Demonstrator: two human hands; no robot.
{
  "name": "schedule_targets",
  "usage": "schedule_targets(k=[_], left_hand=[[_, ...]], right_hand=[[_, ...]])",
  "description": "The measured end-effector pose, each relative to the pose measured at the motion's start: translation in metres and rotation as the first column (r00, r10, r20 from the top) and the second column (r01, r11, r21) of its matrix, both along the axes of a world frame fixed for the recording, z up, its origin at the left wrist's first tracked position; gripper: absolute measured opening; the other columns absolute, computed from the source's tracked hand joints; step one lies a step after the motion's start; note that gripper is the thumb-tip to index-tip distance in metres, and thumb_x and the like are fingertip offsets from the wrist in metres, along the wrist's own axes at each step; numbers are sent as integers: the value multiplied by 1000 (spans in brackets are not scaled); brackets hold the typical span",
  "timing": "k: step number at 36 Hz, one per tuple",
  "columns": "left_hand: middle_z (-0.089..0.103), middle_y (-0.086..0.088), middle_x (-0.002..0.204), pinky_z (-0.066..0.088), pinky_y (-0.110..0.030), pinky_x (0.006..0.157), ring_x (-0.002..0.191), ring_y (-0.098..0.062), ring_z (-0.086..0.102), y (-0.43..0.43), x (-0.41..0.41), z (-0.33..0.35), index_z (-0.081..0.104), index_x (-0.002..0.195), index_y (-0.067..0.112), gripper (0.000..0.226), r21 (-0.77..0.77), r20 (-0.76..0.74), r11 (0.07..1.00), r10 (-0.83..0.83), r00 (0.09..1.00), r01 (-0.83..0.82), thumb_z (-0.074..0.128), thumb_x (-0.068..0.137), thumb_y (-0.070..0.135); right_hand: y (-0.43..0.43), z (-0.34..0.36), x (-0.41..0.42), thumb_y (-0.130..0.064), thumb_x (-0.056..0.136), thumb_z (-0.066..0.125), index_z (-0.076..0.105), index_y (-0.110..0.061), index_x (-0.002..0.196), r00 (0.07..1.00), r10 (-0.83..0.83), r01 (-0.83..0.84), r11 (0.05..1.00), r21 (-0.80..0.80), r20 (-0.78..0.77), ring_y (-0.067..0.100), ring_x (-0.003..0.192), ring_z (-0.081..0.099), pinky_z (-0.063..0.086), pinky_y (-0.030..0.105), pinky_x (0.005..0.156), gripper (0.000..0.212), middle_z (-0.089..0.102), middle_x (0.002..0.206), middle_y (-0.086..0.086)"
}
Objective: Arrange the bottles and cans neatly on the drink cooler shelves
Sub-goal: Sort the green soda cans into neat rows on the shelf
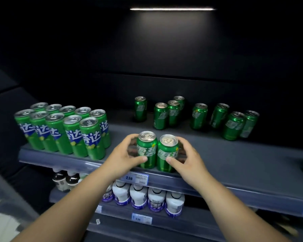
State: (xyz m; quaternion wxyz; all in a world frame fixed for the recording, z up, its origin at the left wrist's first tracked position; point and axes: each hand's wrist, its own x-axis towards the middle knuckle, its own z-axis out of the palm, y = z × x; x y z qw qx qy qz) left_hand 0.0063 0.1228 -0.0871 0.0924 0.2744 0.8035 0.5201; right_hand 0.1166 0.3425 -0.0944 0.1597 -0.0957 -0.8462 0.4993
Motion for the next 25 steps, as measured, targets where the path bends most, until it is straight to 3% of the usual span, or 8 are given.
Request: schedule_targets(k=[4,7,11,19,25], left_hand=[[63,15,122,55,-33,92,106,-1,64,6,-12,-4,42,133,37,88,-65,-7,995,-76,997,76,94,62,28],[64,24,116,51,-26,95,106,10,60,10,-17,-12,42,125,45,85,-109,-57,989,-104,993,97,94,58,36],[64,27,111,51,-26,90,104,9,60,10,-21,-19,47,115,50,72,-133,-94,988,-89,992,76,91,57,47],[66,26,110,53,-26,90,101,8,61,3,-23,-23,53,118,44,68,-122,-96,988,-106,990,94,89,60,46],[66,28,108,52,-22,89,99,12,61,2,-23,-24,51,117,48,67,-100,-95,987,-133,986,124,90,62,42]], right_hand=[[-2,-12,3,-41,72,85,42,-47,136,997,-51,51,999,-11,64,4,118,58,51,35,103,77,57,134,-12],[-5,-18,3,-54,63,82,42,-48,136,990,-103,95,992,83,92,2,112,60,52,34,99,83,61,127,-17],[-9,-20,1,-66,58,74,44,-44,136,985,-143,128,980,150,97,3,110,61,54,37,97,86,63,124,-15],[-10,-21,0,-61,63,74,44,-42,136,980,-163,142,975,169,113,6,113,61,52,41,98,81,63,126,-15],[-14,-19,3,-59,64,76,42,-42,140,983,-154,130,969,208,104,1,120,56,49,35,102,85,60,130,-22]])
